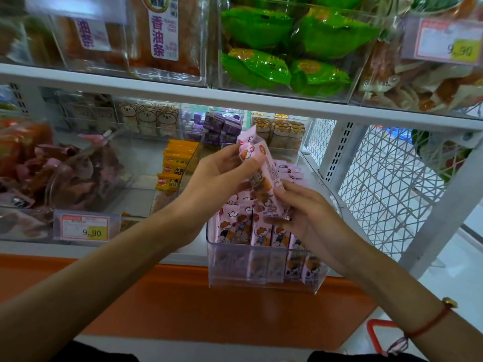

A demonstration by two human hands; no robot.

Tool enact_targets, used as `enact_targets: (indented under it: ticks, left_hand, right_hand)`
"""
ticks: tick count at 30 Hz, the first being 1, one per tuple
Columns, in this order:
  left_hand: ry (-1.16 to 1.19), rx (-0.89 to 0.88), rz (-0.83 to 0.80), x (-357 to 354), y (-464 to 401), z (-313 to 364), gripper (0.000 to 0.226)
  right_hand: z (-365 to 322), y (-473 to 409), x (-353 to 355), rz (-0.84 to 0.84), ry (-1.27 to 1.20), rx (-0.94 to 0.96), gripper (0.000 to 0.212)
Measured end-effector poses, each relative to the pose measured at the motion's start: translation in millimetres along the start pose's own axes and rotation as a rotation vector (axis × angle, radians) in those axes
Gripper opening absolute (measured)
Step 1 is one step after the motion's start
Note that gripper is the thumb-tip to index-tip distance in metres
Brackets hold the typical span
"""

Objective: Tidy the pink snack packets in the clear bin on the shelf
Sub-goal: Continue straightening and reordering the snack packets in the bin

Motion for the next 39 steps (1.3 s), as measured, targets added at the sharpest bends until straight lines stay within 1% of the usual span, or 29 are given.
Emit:
enact_targets:
  ticks: [3,5,6,9,12,14,17,19,21,23,25,28,31,33,34,36,37,39]
  left_hand:
    - [-0.068,-0.026,0.147,6.8,-0.5,-1.0,0.046]
    - [-0.108,0.007,0.199,11.1,-2.2,-0.3,0.052]
    - [-0.115,0.042,0.194,12.3,-2.8,0.4,0.05]
    - [-0.198,0.136,0.141,15.0,-3.7,1.4,0.04]
    - [-0.264,0.196,0.12,16.2,-4.1,-1.0,0.032]
    - [-0.27,0.214,0.104,15.1,-3.9,-1.8,0.032]
    - [-0.261,0.199,0.084,14.6,-4.3,-0.2,0.031]
    - [-0.227,0.151,0.062,15.5,-5.4,3.7,0.023]
    - [-0.193,0.053,0.0,15.3,-5.5,9.7,0.018]
    - [-0.221,-0.066,-0.096,12.5,-2.8,16.0,0.026]
    - [-0.278,-0.153,-0.167,7.2,1.1,18.4,0.033]
    - [-0.388,-0.216,-0.166,-3.2,3.4,12.9,0.039]
    - [-0.415,-0.248,-0.146,-9.7,-1.1,8.2,0.044]
    - [-0.456,-0.258,-0.099,-5.8,-12.6,4.9,0.048]
    - [-0.496,-0.243,-0.062,-2.4,-21.8,2.2,0.045]
    - [-0.647,-0.167,-0.018,3.5,-46.6,-9.0,0.034]
    - [-0.747,-0.115,-0.033,4.2,-61.4,-16.6,0.034]
    - [-0.933,-0.009,-0.112,1.6,-91.7,-31.0,0.039]
  right_hand:
    - [-1.8,1.1,0.4,0.051,0.267,0.029,0.054]
    - [-5.9,2.3,2.6,0.102,0.306,0.051,0.047]
    - [-7.5,3.1,4.0,0.107,0.269,0.043,0.043]
    - [-11.2,5.6,4.8,0.079,0.037,-0.03,0.037]
    - [-12.1,5.0,6.7,0.092,-0.136,-0.099,0.038]
    - [-11.9,4.8,7.6,0.09,-0.164,-0.114,0.039]
    - [-12.0,5.3,8.4,0.054,-0.123,-0.075,0.039]
    - [-11.3,5.4,10.5,0.033,-0.023,-0.031,0.035]
    - [-10.6,5.7,13.7,0.037,0.197,0.028,0.029]
    - [-11.4,6.6,15.0,0.054,0.391,0.097,0.028]
    - [-12.0,8.5,14.7,0.077,0.465,0.151,0.034]
    - [-14.9,12.1,10.9,0.144,0.611,0.244,0.049]
    - [-19.3,12.7,14.0,0.222,0.737,0.349,0.049]
    - [-24.5,10.9,26.8,0.32,0.687,0.376,0.043]
    - [-27.1,9.2,36.9,0.386,0.63,0.372,0.041]
    - [-28.0,3.8,59.5,0.5,0.511,0.312,0.044]
    - [-25.7,-0.8,70.0,0.521,0.447,0.255,0.046]
    - [-18.8,-14.0,87.0,0.515,0.275,0.163,0.05]
Point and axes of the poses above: each hand's wrist, its own y-axis away from the middle knuckle, its own x-axis out of the back of the hand, z = x × y, the point moved 2 cm from there along -y, towards the middle knuckle, and after that the axes turned 5 degrees about -z, right-handed, at the moved point
